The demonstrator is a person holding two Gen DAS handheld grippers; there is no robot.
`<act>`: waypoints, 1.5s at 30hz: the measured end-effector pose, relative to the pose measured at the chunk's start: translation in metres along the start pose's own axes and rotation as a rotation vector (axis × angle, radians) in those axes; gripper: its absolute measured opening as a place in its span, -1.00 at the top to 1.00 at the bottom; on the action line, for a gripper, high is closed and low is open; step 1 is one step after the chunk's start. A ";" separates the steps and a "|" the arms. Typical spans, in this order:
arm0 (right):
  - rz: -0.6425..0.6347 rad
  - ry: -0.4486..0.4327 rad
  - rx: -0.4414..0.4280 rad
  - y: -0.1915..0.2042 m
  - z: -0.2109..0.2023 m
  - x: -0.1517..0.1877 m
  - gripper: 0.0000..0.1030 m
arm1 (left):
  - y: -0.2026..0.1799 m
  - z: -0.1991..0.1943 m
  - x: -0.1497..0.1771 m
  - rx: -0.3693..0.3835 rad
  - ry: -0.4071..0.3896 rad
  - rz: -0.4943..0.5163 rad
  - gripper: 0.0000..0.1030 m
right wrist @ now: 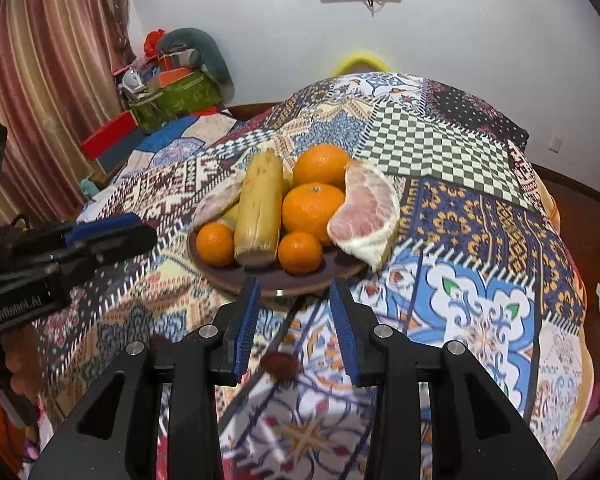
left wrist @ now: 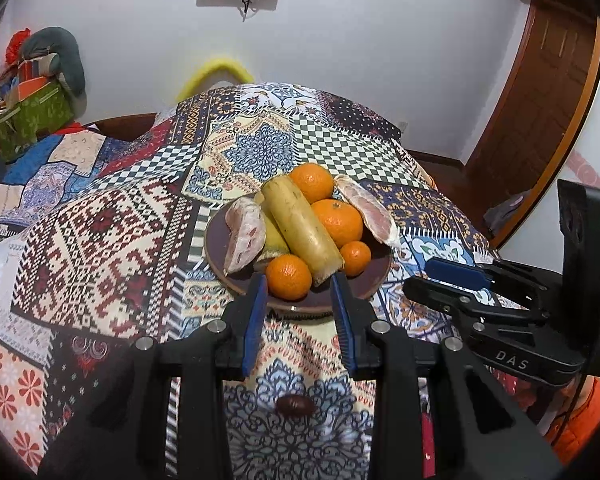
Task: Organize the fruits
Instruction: 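Grasp a dark red date with the right tool while the left tool grasps another date, then place both dates onto the dark plate and open both tools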
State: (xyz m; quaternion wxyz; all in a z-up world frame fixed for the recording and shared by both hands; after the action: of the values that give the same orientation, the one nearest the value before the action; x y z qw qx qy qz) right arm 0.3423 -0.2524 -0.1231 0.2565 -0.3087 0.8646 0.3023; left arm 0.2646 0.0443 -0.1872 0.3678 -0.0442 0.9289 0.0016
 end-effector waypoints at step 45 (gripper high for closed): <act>0.052 0.062 -0.068 0.009 0.008 0.043 0.48 | -0.006 0.027 0.073 -0.033 0.191 0.060 0.53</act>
State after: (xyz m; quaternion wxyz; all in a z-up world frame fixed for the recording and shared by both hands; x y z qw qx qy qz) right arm 0.3088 -0.2577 -0.1523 0.2109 -0.3042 0.8690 0.3284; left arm 0.2312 0.0330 -0.2567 0.2764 -0.0223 0.9605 0.0237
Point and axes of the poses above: each gripper's, at about its wrist camera, not at the fingertips, and z roughly the way its jaws point, y to its left, x to its underside, the point moved 1 cm from there along z, roughly the way its jaws point, and after that the axes turned 12 degrees about -x, right-handed, at the moved point
